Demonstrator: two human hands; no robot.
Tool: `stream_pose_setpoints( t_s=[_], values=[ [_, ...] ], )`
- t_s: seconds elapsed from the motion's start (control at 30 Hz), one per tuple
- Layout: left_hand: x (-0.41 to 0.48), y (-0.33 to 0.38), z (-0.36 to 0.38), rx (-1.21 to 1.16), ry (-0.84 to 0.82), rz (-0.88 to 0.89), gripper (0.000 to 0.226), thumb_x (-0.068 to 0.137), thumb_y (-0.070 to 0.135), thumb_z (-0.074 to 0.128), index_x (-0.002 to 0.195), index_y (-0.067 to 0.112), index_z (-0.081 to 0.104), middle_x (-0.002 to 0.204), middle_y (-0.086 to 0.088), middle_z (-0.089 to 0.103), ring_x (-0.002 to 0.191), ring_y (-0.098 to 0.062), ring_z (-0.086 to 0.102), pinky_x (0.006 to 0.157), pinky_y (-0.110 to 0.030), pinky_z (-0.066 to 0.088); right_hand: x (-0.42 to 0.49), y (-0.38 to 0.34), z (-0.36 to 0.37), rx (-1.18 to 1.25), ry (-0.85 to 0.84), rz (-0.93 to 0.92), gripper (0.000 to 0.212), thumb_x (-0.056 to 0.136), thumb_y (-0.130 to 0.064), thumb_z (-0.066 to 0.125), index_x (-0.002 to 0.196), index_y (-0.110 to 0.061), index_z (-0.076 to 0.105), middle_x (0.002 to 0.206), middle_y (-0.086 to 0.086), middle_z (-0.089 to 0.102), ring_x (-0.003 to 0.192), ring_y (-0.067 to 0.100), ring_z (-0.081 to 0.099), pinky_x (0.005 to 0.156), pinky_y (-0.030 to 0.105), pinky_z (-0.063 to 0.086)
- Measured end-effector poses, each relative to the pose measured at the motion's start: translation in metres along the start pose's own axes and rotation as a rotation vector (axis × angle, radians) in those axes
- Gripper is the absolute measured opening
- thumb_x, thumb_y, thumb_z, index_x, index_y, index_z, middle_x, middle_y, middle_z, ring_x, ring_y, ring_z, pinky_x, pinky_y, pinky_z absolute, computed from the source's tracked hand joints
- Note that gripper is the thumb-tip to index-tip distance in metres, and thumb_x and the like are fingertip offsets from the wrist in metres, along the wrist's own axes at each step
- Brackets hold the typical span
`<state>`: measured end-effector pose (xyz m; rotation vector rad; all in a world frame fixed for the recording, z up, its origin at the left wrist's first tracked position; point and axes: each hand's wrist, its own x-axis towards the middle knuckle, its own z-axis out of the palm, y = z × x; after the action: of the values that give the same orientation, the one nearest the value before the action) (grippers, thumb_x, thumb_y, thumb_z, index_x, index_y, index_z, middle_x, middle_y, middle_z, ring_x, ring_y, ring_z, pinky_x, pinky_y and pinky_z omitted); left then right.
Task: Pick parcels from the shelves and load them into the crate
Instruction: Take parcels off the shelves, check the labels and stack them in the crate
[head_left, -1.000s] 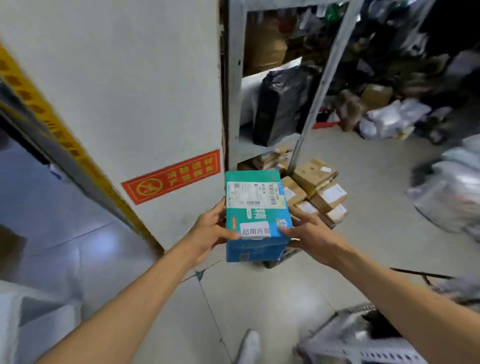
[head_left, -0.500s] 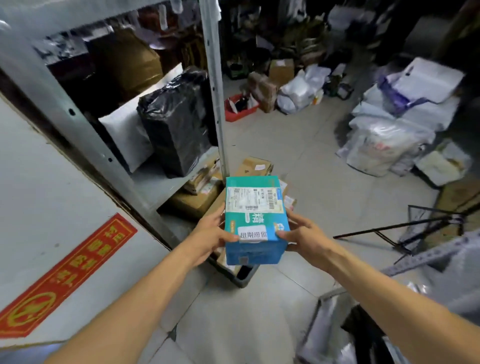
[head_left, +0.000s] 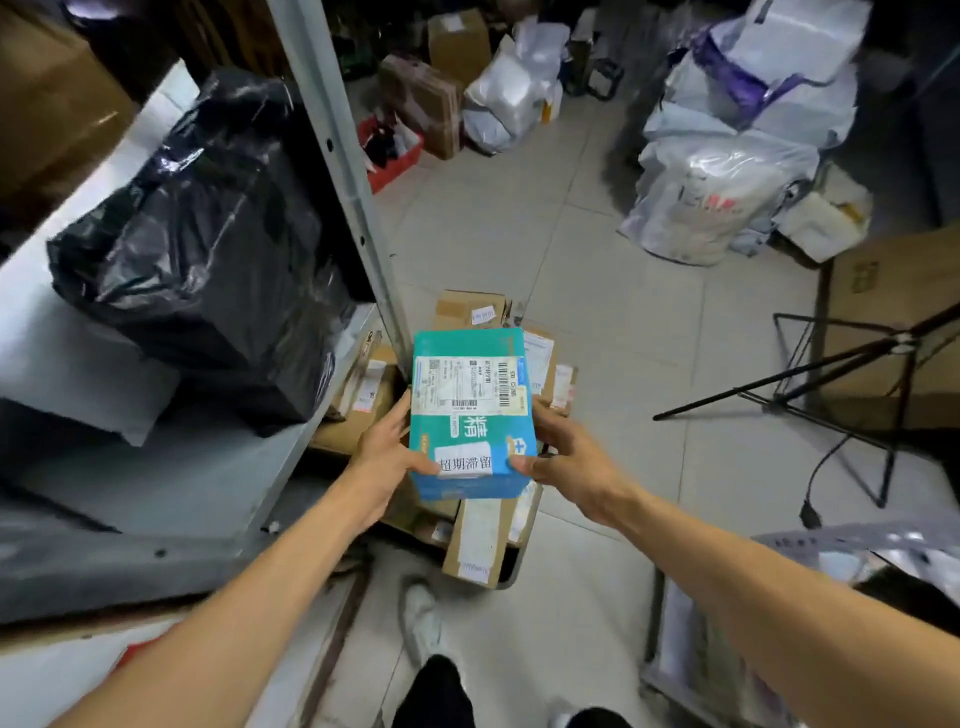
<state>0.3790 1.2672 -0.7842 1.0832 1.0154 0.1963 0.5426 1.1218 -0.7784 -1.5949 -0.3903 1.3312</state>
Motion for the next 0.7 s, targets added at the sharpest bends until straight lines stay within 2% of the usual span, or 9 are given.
stream_pose_setpoints(
  t_s=[0.07, 0.13, 0.23, 0.33, 0.37, 0.43, 0.5, 0.6, 0.7],
  values=[
    [0.028, -0.01, -0.017, 0.048, 0.007, -0.02, 0.103, 0.068, -0.035, 0.054, 0.144, 0.033, 0.037, 0.118, 0.008, 0.065, 0.12, -0.02, 0.057, 0.092, -0.044, 0.053, 0.029, 0.014, 0.011, -0.058, 0.024, -0.022, 0.075, 0.084, 0.007, 0.066, 0.145, -0.029, 0.04, 0.123, 0.002, 0.063, 0.12, 0.019, 0.057, 0.09, 0.039, 0.056],
    [0.05, -0.022, -0.03, 0.106, 0.044, -0.064, 0.104, 0.069, -0.032, 0.054, 0.149, 0.031, 0.034, 0.129, 0.001, 0.061, 0.12, -0.022, 0.058, 0.096, -0.049, 0.05, 0.055, 0.031, 0.023, -0.072, 0.06, -0.024, 0.076, 0.083, 0.01, 0.066, 0.145, -0.027, 0.04, 0.122, 0.002, 0.065, 0.112, 0.014, 0.062, 0.086, 0.033, 0.058],
    [0.084, -0.045, -0.045, 0.161, 0.083, -0.112, 0.104, 0.07, -0.031, 0.053, 0.15, 0.034, 0.033, 0.136, 0.002, 0.058, 0.116, -0.019, 0.06, 0.09, -0.042, 0.054, 0.093, 0.063, 0.037, -0.019, 0.11, -0.004, 0.075, 0.082, 0.014, 0.065, 0.138, -0.034, 0.046, 0.115, -0.005, 0.066, 0.098, 0.001, 0.067, 0.071, 0.022, 0.058],
    [0.119, -0.065, -0.056, 0.196, 0.104, -0.148, 0.103, 0.071, -0.03, 0.05, 0.148, 0.036, 0.033, 0.134, 0.004, 0.058, 0.112, -0.016, 0.061, 0.078, -0.032, 0.057, 0.127, 0.095, 0.05, 0.017, 0.161, -0.005, 0.076, 0.081, 0.013, 0.066, 0.118, -0.051, 0.047, 0.117, -0.005, 0.067, 0.107, 0.013, 0.066, 0.078, 0.032, 0.06],
    [0.131, -0.071, -0.06, 0.206, 0.1, -0.162, 0.103, 0.071, -0.03, 0.049, 0.148, 0.037, 0.033, 0.134, 0.005, 0.058, 0.11, -0.015, 0.062, 0.075, -0.03, 0.057, 0.136, 0.105, 0.054, 0.021, 0.197, 0.002, 0.076, 0.081, 0.012, 0.067, 0.116, -0.053, 0.046, 0.118, -0.005, 0.066, 0.11, 0.017, 0.064, 0.082, 0.037, 0.06],
    [0.155, -0.083, -0.067, 0.212, 0.096, -0.174, 0.104, 0.071, -0.031, 0.046, 0.147, 0.039, 0.034, 0.132, 0.005, 0.059, 0.109, -0.014, 0.063, 0.07, -0.028, 0.057, 0.155, 0.123, 0.062, 0.049, 0.262, -0.005, 0.076, 0.081, 0.011, 0.067, 0.116, -0.053, 0.045, 0.115, -0.011, 0.065, 0.111, 0.017, 0.063, 0.083, 0.038, 0.059],
    [0.177, -0.096, -0.072, 0.199, 0.117, -0.177, 0.103, 0.07, -0.032, 0.043, 0.146, 0.038, 0.036, 0.132, 0.005, 0.059, 0.11, -0.015, 0.062, 0.072, -0.031, 0.058, 0.172, 0.139, 0.068, 0.078, 0.282, 0.005, 0.074, 0.081, 0.011, 0.068, 0.12, -0.049, 0.048, 0.114, -0.014, 0.064, 0.113, 0.015, 0.061, 0.086, 0.038, 0.058],
    [0.198, -0.11, -0.074, 0.162, 0.142, -0.184, 0.102, 0.072, -0.032, 0.039, 0.147, 0.037, 0.037, 0.136, 0.004, 0.057, 0.115, -0.018, 0.06, 0.082, -0.038, 0.057, 0.191, 0.153, 0.076, 0.109, 0.301, 0.041, 0.072, 0.082, 0.008, 0.068, 0.141, -0.028, 0.046, 0.127, -0.003, 0.061, 0.117, 0.016, 0.059, 0.086, 0.04, 0.056],
    [0.211, -0.121, -0.076, 0.185, 0.127, -0.194, 0.102, 0.073, -0.031, 0.039, 0.147, 0.038, 0.035, 0.139, 0.005, 0.054, 0.116, -0.019, 0.059, 0.087, -0.043, 0.055, 0.201, 0.164, 0.076, 0.098, 0.329, 0.049, 0.075, 0.083, 0.009, 0.067, 0.145, -0.026, 0.042, 0.13, -0.003, 0.06, 0.117, 0.014, 0.058, 0.09, 0.041, 0.055]
  ],
)
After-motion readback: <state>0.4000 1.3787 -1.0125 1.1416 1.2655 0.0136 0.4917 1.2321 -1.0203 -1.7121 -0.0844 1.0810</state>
